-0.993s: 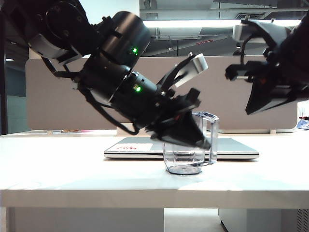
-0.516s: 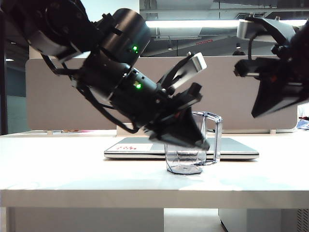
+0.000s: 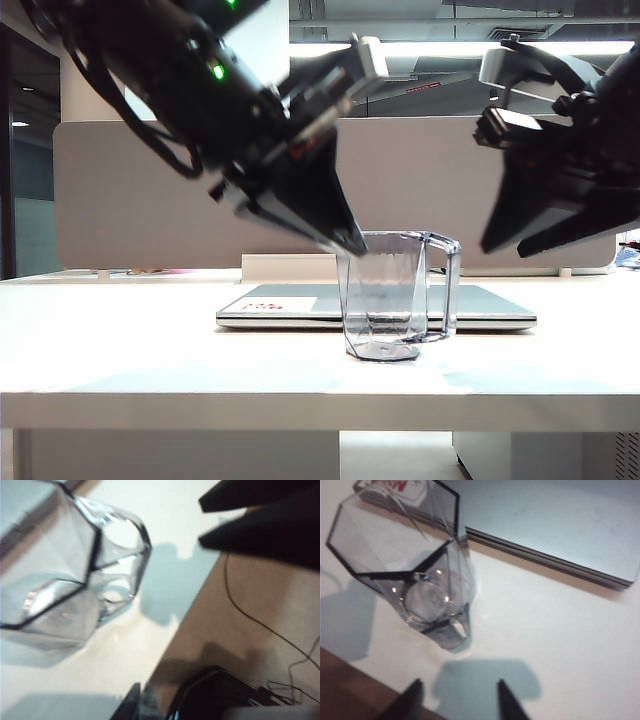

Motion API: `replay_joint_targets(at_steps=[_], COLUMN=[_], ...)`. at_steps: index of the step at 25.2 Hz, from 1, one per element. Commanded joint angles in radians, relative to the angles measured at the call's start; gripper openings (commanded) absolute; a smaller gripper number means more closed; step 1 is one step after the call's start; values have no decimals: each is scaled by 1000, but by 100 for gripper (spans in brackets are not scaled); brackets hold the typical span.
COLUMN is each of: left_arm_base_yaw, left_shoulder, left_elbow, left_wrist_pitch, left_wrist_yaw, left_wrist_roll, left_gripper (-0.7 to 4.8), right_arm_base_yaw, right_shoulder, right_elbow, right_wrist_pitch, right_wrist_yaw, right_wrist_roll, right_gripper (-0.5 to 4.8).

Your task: Pick up the water cup and place it on the side of the laptop close to you.

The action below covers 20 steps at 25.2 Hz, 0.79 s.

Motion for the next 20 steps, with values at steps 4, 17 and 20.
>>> replay_joint_targets(at_steps=[4, 17, 20], left_arm_base_yaw=[-2, -1, -1], left_shoulder=[-114, -159, -159], left_elbow=[1, 1, 1], left_wrist_pitch=[-61, -112, -116], left_wrist_yaw=[-120, -175, -179], left_wrist_roll=[7, 26, 26], left_gripper=[-6, -6, -6], right_arm_base_yaw=[3, 3, 3], right_shoulder=[74, 294, 306], right_elbow=[-11, -10, -10], right_wrist_pitch=[71, 346, 363], right_wrist_yaw=[-45, -42, -7], right_wrist_roll=[53, 125, 125], right_gripper=[306, 305, 305])
